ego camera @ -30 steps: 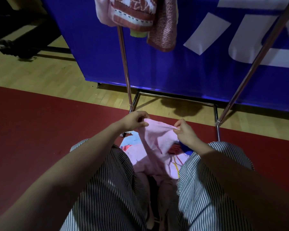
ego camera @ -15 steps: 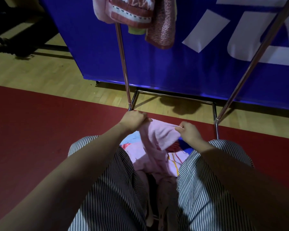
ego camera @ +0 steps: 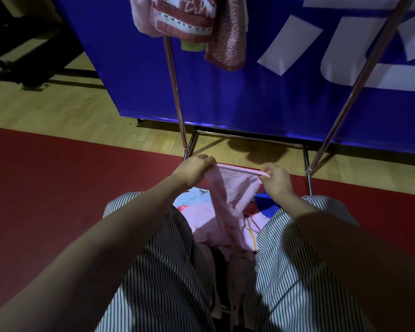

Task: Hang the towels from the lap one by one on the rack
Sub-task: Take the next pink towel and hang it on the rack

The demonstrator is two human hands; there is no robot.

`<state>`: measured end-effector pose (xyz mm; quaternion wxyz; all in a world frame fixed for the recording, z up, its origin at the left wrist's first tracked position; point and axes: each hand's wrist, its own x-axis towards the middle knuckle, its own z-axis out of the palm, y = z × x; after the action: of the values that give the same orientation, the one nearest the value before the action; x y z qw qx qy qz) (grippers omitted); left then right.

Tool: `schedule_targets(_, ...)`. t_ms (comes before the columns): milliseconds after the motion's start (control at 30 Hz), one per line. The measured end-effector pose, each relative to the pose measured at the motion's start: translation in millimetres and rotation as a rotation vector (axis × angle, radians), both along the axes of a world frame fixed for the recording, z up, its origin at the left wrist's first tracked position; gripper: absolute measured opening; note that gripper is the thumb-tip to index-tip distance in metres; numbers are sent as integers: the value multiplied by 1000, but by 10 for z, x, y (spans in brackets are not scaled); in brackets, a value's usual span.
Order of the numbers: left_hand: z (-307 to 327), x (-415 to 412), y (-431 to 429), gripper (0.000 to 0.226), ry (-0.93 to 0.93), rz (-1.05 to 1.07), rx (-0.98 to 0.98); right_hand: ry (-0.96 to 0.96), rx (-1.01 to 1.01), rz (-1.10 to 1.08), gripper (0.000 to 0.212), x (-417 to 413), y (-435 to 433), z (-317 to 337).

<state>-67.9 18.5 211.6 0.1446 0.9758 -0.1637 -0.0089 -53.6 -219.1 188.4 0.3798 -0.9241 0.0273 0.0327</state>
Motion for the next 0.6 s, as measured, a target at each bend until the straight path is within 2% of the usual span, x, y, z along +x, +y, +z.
schedule_targets(100,60,-7,-12,12,-17,157,-182,-14,64,5,12,8,43,84)
schedule_targets(200,152,11,-4,24,-19,335,-333,-52,188,-8,15,63,96,227)
schedule_targets(300,331,57,2,33,-47,417,-370,-111,300,-14,16,115,89,420)
schedule_targets(333,431,68,-3,32,-56,420,-388,-126,291,10,17,123,75,512)
schedule_targets(400,644,93,-9,25,-74,385,-395,-145,124,116,16,132,51,725)
schedule_targets(500,990,101,6,13,-102,234,-261,-253,-126,158,17,145,5,1094)
schedule_targets(600,1400,178,0,13,-218,171,-227,-410,-55,9,22,182,-8,1468)
